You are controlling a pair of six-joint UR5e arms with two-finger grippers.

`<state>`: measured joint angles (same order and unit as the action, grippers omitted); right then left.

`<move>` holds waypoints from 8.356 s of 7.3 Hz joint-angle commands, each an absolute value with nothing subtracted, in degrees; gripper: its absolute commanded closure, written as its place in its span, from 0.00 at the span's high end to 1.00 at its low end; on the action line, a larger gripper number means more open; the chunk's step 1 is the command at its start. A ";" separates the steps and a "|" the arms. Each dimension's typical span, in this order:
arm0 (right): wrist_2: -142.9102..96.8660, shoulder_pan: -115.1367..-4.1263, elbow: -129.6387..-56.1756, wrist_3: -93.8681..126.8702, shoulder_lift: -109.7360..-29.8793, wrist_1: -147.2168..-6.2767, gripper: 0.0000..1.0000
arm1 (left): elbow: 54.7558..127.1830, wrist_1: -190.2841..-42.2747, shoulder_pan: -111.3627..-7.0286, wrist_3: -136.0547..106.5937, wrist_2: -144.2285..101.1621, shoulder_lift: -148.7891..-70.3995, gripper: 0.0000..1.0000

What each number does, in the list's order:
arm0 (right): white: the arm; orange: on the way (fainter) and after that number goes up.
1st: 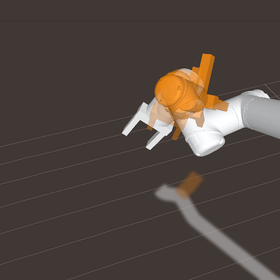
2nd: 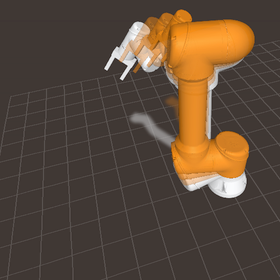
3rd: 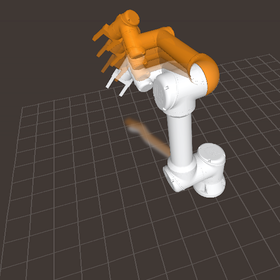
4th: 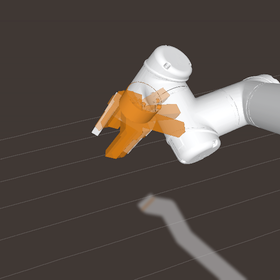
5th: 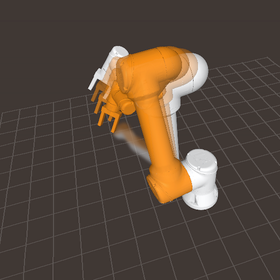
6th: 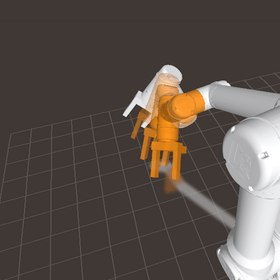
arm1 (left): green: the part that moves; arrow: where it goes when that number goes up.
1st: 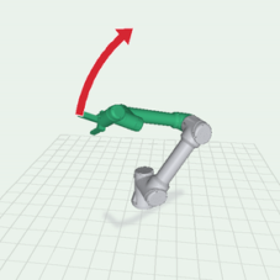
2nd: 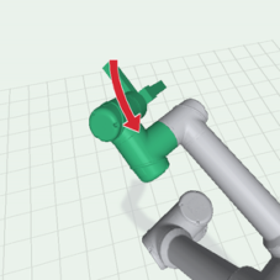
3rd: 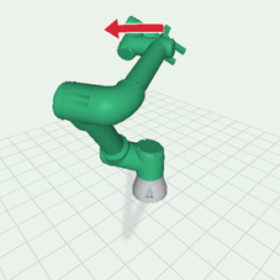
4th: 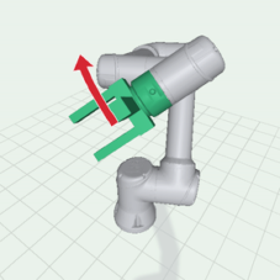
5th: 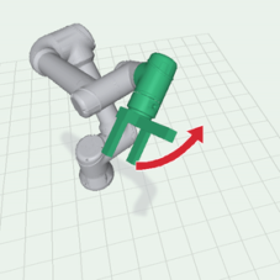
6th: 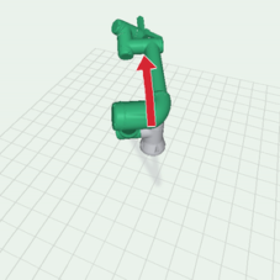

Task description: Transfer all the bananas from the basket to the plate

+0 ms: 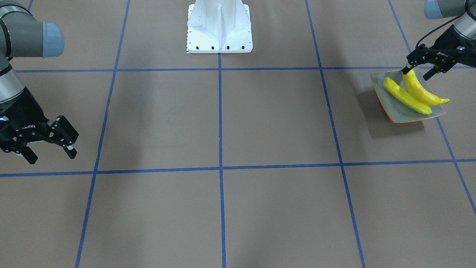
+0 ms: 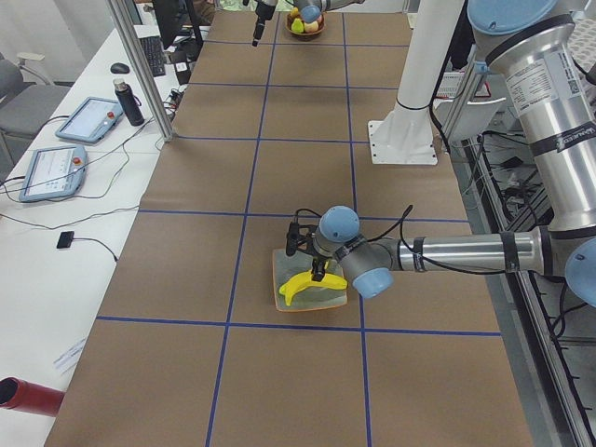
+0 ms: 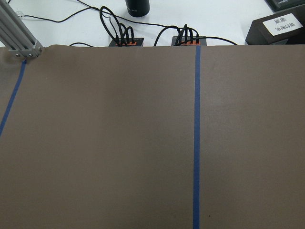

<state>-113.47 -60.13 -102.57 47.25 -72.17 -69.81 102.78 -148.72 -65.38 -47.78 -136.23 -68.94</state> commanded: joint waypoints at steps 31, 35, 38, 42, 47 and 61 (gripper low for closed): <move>-125.51 -80.12 -86.73 37.88 -69.99 -70.49 0.00 | 101.95 -148.71 -61.01 -73.87 -138.69 -102.62 1.00; -124.81 -65.16 -99.11 73.93 -62.42 -70.31 0.00 | 101.51 -148.62 -49.08 -86.71 -128.44 -113.27 1.00; -116.38 -54.34 -99.58 88.39 -53.90 -70.05 0.00 | 102.13 -148.97 -45.54 -92.28 -127.27 -118.20 1.00; -113.92 -45.63 -102.99 98.16 -52.73 -60.73 0.00 | 102.30 -149.59 -43.07 -92.29 -127.18 -119.44 1.00; -103.56 -36.84 -105.90 100.90 -50.98 -60.91 0.00 | 102.57 -149.77 -41.49 -92.20 -127.18 -119.62 1.00; -107.99 -49.63 -107.23 76.61 -65.53 -63.02 1.00 | 110.38 -151.96 -43.95 -76.32 -122.17 -88.56 0.00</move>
<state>-105.19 -46.25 -107.29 82.41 -61.32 -62.97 109.14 -152.03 -43.82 -80.63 -122.18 -95.08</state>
